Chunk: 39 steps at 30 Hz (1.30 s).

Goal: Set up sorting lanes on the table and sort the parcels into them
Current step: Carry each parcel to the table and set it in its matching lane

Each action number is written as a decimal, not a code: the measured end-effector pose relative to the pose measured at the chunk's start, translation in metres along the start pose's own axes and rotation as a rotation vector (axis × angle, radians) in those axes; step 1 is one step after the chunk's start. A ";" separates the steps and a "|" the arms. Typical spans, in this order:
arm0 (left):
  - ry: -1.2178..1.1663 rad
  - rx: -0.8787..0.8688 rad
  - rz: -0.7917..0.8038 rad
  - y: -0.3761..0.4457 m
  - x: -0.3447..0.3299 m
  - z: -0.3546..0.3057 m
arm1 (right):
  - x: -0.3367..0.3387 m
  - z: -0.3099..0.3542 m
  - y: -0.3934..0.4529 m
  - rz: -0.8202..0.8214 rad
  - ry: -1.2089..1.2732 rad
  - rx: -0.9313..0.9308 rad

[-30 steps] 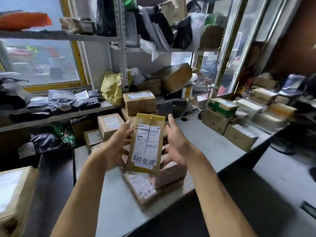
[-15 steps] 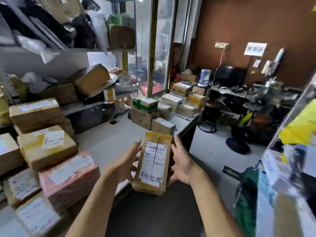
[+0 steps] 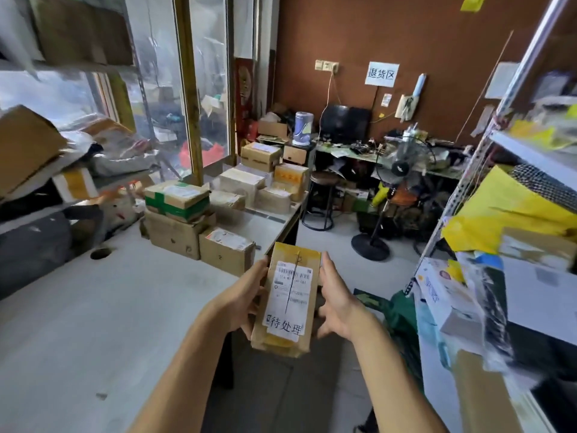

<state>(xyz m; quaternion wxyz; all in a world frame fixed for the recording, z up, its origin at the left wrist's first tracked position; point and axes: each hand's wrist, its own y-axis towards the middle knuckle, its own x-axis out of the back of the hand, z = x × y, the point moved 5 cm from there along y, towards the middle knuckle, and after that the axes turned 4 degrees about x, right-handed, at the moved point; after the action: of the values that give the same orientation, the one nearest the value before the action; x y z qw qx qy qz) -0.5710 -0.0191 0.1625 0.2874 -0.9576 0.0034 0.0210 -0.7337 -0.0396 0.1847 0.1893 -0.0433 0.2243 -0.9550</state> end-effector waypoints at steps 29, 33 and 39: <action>-0.378 0.029 -0.613 0.271 0.136 -0.151 | -0.016 0.192 0.408 0.634 -0.401 0.071; -0.472 0.049 -0.725 0.263 0.179 -0.133 | -0.076 0.188 0.449 0.786 -0.512 0.073; -0.557 0.121 -0.811 0.269 0.189 -0.122 | -0.110 0.189 0.469 0.982 -0.669 0.090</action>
<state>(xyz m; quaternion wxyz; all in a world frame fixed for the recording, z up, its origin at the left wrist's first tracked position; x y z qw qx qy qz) -0.3826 -0.3099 0.1079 0.3177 -0.8214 -0.4450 0.1623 -0.4399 -0.4635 0.1461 0.6708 -0.2250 0.1053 -0.6988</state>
